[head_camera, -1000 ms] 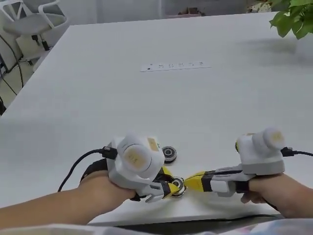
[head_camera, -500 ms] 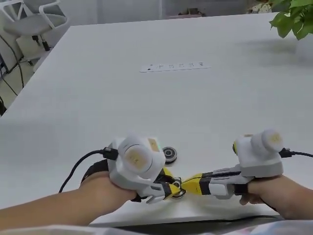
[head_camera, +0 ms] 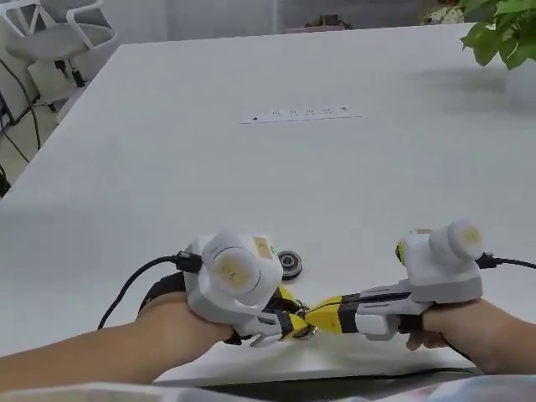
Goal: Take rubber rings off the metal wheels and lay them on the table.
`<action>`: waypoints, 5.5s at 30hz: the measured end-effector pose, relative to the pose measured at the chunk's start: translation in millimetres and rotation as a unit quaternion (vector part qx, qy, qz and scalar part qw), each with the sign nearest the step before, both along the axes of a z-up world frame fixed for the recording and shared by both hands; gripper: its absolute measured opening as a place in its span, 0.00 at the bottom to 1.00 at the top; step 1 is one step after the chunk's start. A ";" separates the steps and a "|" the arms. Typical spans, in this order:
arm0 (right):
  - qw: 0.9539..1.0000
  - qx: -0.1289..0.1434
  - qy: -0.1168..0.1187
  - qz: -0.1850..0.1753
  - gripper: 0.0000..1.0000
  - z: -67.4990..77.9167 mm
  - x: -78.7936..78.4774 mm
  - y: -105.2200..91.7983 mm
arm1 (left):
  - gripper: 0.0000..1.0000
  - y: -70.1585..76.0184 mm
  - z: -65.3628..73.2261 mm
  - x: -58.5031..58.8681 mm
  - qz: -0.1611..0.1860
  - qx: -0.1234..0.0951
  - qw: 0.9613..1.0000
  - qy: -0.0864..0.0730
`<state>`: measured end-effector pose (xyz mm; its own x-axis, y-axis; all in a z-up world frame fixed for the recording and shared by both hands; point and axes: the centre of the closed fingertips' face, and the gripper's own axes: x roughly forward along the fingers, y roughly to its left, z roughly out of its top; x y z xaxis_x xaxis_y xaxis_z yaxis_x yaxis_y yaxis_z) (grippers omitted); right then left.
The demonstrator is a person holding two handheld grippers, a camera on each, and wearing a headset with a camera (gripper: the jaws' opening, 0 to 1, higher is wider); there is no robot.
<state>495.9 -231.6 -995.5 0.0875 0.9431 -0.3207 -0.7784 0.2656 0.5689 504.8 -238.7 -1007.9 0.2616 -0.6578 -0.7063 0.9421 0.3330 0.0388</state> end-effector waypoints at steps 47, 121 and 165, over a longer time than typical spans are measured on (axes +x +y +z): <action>1.000 -0.013 -0.018 -0.002 0.00 12.7 8.9 -1.9 | 0.25 19.5 34.6 -9.7 0.007 -0.028 0.999 0.019; 0.999 -0.049 0.006 0.018 0.00 1.0 44.3 61.7 | 0.67 111.0 54.2 16.1 0.125 -0.051 0.991 0.011; 0.989 -0.125 -0.064 0.053 0.12 -24.3 46.1 59.5 | 0.64 116.2 37.2 12.5 0.128 -0.035 0.990 0.041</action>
